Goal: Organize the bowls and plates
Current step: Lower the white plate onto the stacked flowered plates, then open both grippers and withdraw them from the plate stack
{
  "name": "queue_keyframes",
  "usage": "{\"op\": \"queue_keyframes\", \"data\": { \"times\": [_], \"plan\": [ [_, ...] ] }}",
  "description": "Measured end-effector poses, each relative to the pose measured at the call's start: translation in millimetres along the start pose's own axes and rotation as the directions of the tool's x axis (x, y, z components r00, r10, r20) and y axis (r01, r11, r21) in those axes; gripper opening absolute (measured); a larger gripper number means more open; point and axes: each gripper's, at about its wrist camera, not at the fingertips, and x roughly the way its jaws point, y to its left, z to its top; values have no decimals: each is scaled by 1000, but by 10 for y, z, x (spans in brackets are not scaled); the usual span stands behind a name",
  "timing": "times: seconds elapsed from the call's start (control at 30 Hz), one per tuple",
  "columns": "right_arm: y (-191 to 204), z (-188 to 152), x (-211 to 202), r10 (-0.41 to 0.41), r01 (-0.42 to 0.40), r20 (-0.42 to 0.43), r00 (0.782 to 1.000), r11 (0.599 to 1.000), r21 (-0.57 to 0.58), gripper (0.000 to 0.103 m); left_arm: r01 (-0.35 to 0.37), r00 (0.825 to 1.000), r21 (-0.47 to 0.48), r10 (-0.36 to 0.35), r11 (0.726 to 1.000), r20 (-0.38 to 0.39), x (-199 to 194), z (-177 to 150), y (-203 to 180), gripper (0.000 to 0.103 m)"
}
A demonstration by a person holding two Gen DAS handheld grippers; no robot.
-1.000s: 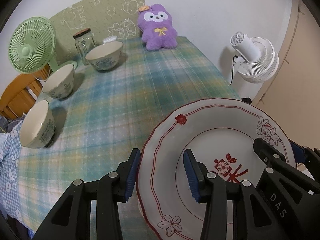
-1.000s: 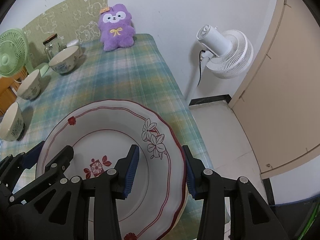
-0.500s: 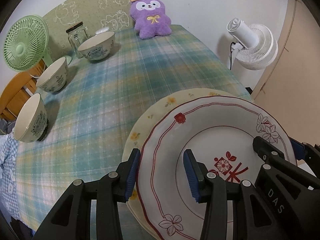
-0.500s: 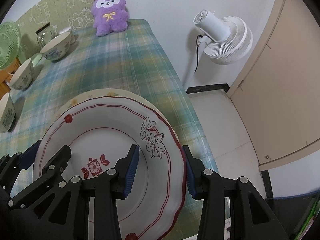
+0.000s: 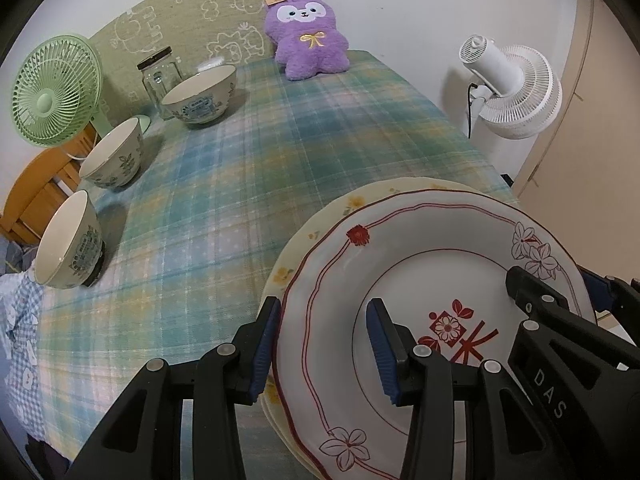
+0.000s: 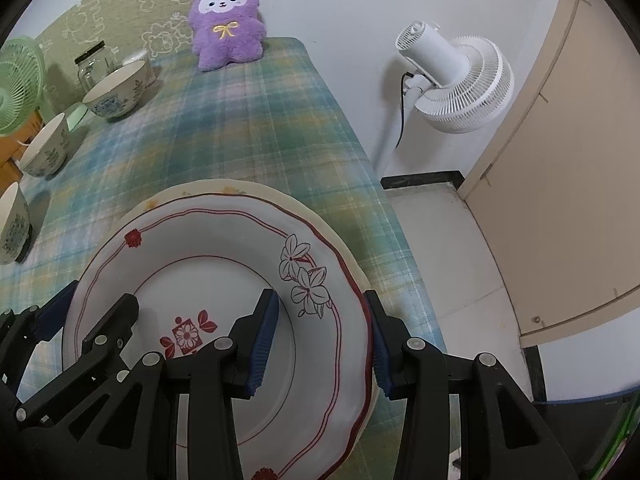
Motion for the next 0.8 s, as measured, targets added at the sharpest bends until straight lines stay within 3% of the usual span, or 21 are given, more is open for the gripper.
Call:
{"op": "queue_keyframes", "data": {
  "times": [0.47, 0.6, 0.8],
  "plan": [
    [36, 66, 33, 1, -1, 0, 1000, 1000, -14, 46, 11, 1000, -13, -10, 1000, 14, 31, 9, 43, 45],
    [38, 62, 33, 17, -17, -4, 1000, 1000, -15, 53, 25, 1000, -15, -25, 1000, 8, 33, 13, 57, 52],
    [36, 42, 29, 15, -16, -31, 999, 1000, -20, 55, 55, 998, -29, -55, 998, -13, 23, 9, 115, 59]
  ]
}}
